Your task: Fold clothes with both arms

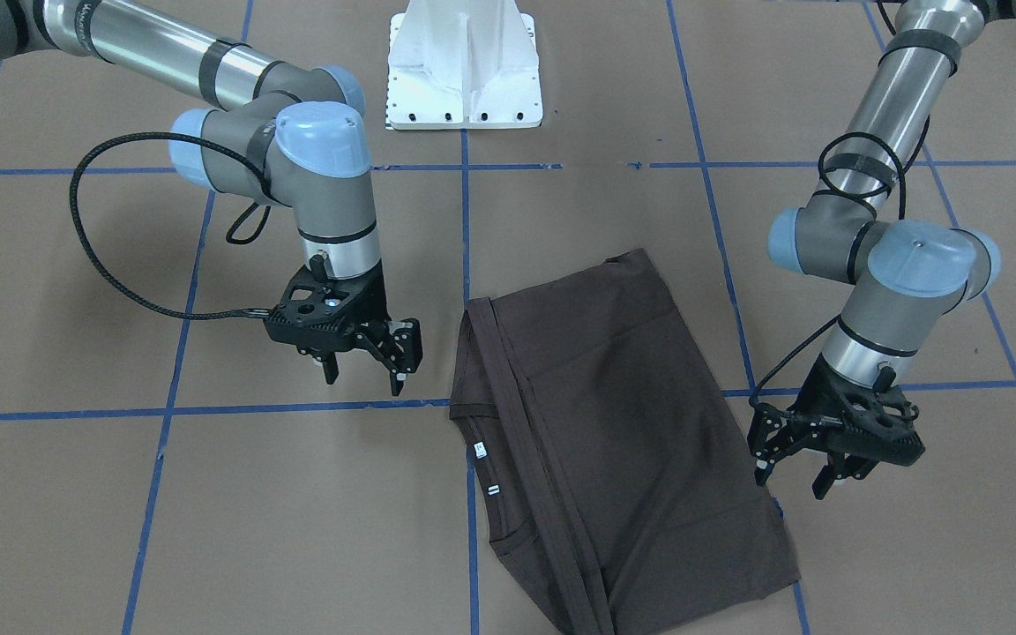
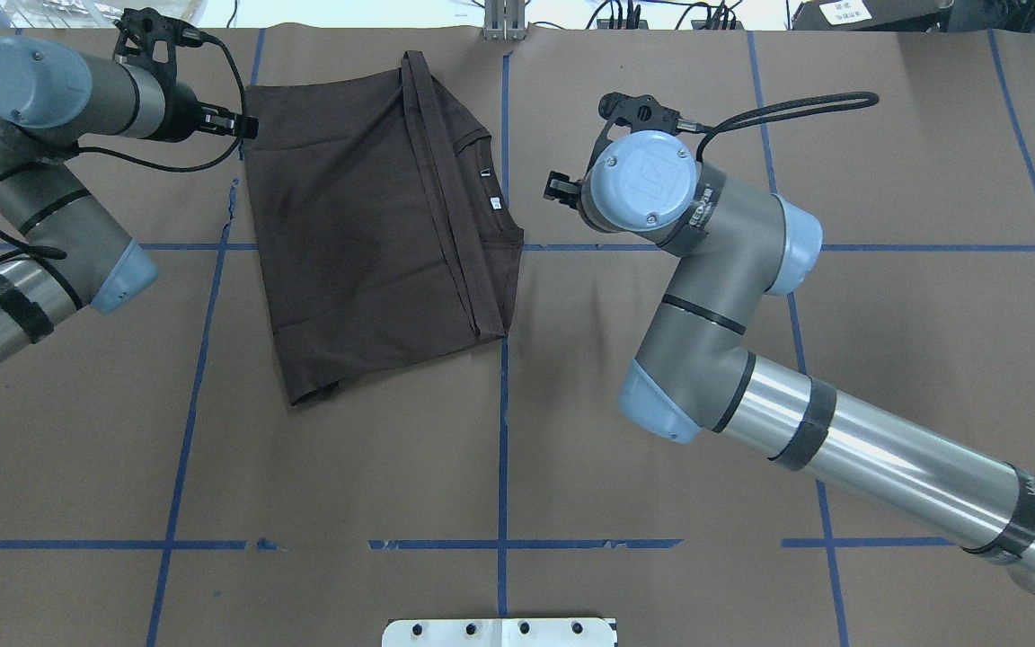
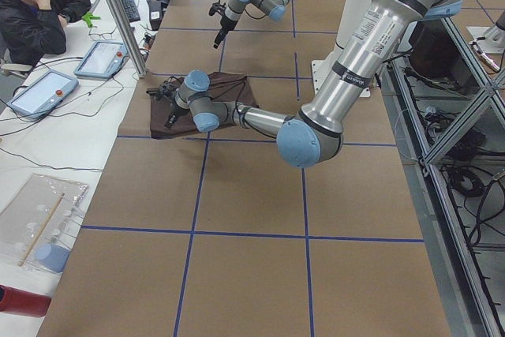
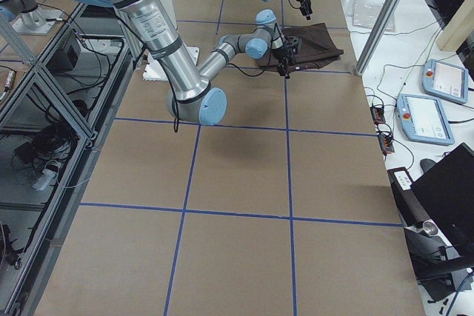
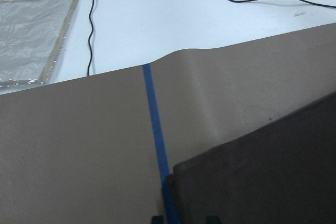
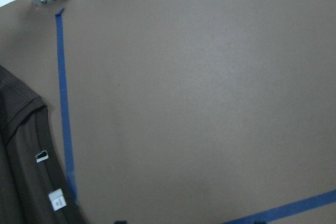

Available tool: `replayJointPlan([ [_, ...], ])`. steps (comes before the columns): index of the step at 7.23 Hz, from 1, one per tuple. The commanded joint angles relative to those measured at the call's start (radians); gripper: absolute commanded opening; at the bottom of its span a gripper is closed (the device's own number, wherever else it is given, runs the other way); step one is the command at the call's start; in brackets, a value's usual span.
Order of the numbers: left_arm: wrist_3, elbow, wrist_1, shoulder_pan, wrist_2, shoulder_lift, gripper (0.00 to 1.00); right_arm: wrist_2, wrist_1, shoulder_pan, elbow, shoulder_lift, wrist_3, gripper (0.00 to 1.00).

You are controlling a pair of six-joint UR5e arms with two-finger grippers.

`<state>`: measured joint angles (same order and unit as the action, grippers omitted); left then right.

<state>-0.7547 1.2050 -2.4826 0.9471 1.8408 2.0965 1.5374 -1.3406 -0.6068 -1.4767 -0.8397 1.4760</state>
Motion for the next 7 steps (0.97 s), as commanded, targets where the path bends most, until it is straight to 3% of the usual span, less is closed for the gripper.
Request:
replayJointPlan([
  [1,-0.046,0.076,-0.004,-0.005,0.02,-0.05,1.0,-0.052,0.003,0.054,0.164,0.129,0.109,0.66],
  [3,-0.055,0.074,-0.004,-0.01,0.02,-0.049,1.0,-0.1,0.026,0.093,0.278,0.184,0.119,0.62],
  [7,-0.054,0.071,-0.004,-0.011,0.018,-0.049,1.0,-0.106,0.032,0.113,0.288,0.189,0.125,0.55],
])
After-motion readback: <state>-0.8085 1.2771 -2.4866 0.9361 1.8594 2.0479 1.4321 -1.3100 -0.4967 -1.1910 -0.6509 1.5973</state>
